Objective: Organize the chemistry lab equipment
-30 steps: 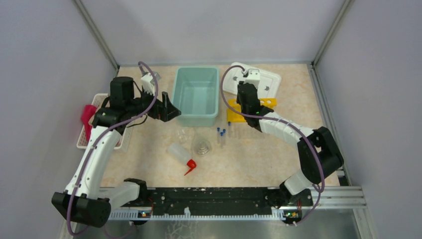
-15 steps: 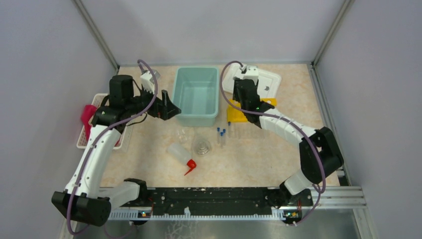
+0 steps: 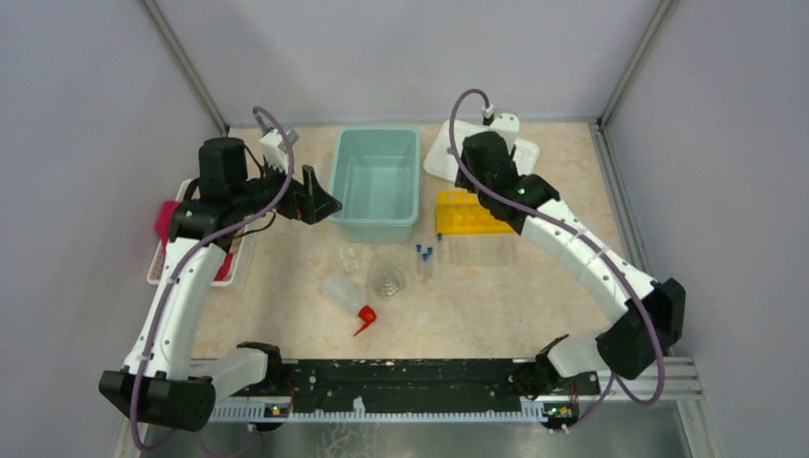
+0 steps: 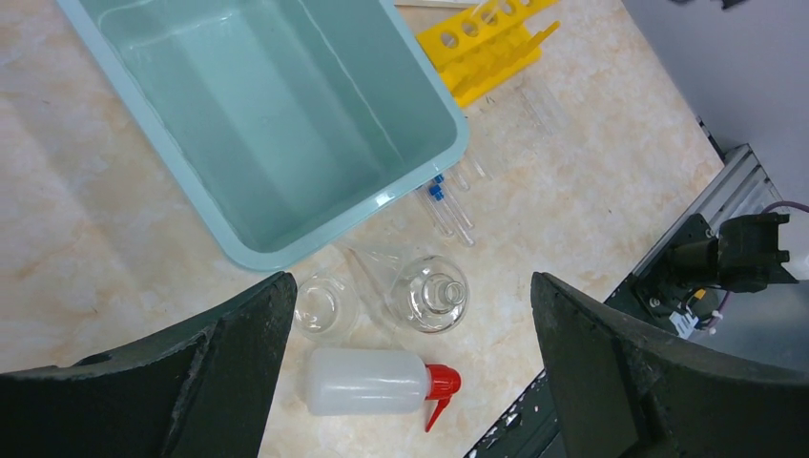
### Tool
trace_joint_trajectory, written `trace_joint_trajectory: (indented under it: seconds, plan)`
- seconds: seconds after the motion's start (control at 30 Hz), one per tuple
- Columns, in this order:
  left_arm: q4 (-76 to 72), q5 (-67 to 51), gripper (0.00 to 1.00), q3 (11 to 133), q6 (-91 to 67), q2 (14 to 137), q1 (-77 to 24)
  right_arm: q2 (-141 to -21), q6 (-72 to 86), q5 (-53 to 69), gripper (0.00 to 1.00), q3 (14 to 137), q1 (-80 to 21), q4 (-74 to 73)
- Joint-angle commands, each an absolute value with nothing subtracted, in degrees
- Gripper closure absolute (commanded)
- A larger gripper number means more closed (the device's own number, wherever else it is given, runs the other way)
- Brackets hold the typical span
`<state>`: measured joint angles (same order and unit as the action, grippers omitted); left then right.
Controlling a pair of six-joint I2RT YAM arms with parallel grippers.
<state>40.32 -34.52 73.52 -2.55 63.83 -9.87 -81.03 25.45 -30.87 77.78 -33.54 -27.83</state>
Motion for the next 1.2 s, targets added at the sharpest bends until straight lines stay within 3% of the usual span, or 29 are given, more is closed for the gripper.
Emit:
trace_joint_trajectory:
  seconds: [0.0, 0.23, 0.67, 1.17]
  plan:
    - [41.14, -35.09, 0.01, 75.16, -2.11, 63.14, -9.07, -76.03, 32.69, -27.44, 0.51, 72.92, -39.88, -39.25]
    - [41.65, -35.12, 0.01, 75.75, -1.76, 63.17, -8.96, -76.87, 39.86, -20.19, 0.63, 62.38, -46.63, -33.24]
    - [41.96, -35.35, 0.01, 74.86, -1.14, 62.73, -8.96, -90.69, 41.46, -21.77, 0.73, 62.32, -46.58, -28.34]
    - [40.89, -36.49, 0.01, 74.13, -0.53, 62.35, -8.96, -94.20, 40.80, -21.94, 0.73, 60.98, -40.18, -26.54]
